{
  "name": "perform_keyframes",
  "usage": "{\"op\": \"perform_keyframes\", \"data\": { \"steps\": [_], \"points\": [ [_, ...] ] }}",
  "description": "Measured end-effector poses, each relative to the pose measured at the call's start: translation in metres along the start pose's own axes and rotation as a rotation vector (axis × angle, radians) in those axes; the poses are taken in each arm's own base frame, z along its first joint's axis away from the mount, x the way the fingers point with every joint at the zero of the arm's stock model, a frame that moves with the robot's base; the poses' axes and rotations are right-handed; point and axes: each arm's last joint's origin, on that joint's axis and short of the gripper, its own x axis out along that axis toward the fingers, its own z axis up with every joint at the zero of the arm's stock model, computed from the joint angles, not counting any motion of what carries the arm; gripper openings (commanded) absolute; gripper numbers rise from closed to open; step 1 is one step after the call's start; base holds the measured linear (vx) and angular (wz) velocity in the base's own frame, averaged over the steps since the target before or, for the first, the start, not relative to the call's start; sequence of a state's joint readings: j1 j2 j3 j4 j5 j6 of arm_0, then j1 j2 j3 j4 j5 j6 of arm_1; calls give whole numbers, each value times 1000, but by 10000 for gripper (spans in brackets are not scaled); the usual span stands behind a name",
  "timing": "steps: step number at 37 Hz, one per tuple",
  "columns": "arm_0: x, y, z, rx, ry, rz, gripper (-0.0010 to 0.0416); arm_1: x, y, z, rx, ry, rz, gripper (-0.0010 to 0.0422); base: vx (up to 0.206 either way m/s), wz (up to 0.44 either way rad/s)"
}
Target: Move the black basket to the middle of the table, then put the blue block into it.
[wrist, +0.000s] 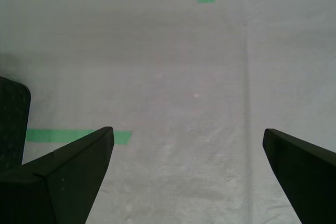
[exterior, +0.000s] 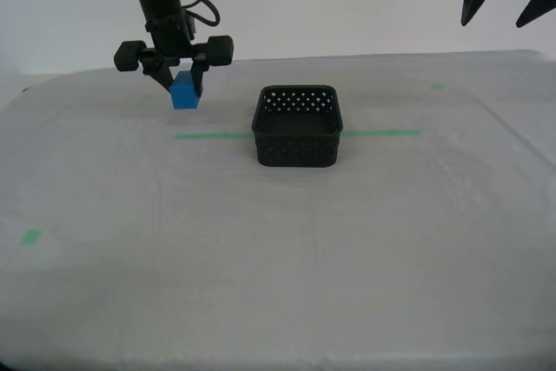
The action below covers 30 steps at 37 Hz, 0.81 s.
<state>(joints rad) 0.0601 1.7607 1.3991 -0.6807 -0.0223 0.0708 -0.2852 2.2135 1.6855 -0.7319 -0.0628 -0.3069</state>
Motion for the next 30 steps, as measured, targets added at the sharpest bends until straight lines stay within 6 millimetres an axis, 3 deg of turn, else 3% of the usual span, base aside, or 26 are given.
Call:
{"op": "perform_keyframes", "data": {
  "steps": [10,30],
  "points": [
    [0,0,0,0,0,0,398,-27,-40,-10,-24,-52,-41,0,0,0],
    [0,0,0,1,0,0,399,-40,-125,-54,24,-75,-90,0,0,0]
  ]
}}
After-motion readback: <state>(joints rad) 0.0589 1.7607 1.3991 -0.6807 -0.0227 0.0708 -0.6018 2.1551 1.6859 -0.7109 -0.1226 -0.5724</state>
